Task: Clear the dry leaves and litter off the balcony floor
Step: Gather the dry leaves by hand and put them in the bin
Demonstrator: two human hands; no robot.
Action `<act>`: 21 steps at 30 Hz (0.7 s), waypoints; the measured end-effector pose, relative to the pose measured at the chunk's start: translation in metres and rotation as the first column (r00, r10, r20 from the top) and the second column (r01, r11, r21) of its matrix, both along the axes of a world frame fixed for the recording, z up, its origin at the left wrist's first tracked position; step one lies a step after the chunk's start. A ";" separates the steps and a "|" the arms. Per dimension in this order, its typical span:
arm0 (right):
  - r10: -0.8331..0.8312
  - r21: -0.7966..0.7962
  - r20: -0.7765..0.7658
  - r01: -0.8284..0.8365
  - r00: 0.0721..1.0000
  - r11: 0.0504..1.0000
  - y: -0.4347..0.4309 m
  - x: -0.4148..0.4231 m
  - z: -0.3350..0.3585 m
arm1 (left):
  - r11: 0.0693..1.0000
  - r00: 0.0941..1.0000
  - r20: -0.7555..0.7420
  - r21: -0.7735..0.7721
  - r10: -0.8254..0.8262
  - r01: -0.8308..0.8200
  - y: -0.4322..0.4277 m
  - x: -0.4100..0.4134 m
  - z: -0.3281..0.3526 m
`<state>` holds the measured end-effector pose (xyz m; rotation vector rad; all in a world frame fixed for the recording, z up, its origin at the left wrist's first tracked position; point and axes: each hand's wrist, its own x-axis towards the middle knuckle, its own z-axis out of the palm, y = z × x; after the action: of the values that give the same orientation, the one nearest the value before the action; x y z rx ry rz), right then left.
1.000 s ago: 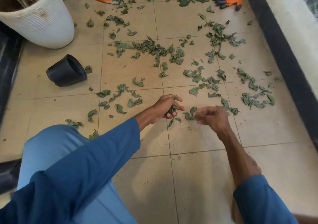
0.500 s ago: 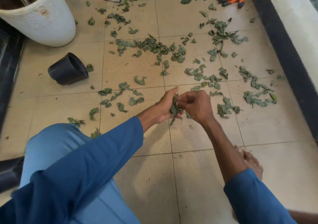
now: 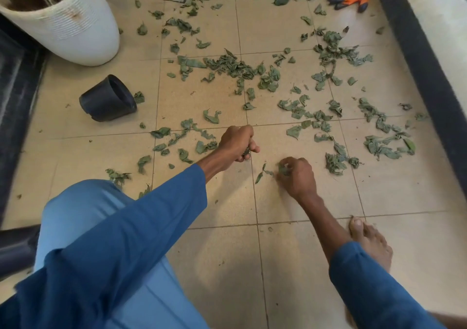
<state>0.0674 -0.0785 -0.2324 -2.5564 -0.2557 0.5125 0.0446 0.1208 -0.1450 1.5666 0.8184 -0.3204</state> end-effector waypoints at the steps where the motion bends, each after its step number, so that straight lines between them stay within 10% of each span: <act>1: 0.014 -0.017 0.030 -0.014 0.999 1.000 0.003 -0.004 -0.005 | 1.000 1.000 0.000 -0.008 -0.001 0.001 0.002 -0.001 0.002; 15: -0.002 0.269 -0.147 0.042 0.989 0.962 0.020 0.009 0.011 | 0.986 0.986 -0.013 -0.021 -0.167 0.167 0.020 0.000 0.008; 21: 0.108 0.083 -0.072 -0.102 0.992 0.991 0.037 -0.018 -0.004 | 0.973 0.973 -0.026 -0.004 -0.229 0.229 0.018 -0.002 0.009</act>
<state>0.0494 -0.0417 -0.2361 -2.4508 -0.3775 0.6254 0.0428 0.1390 -0.1364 1.6616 0.6577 -0.5093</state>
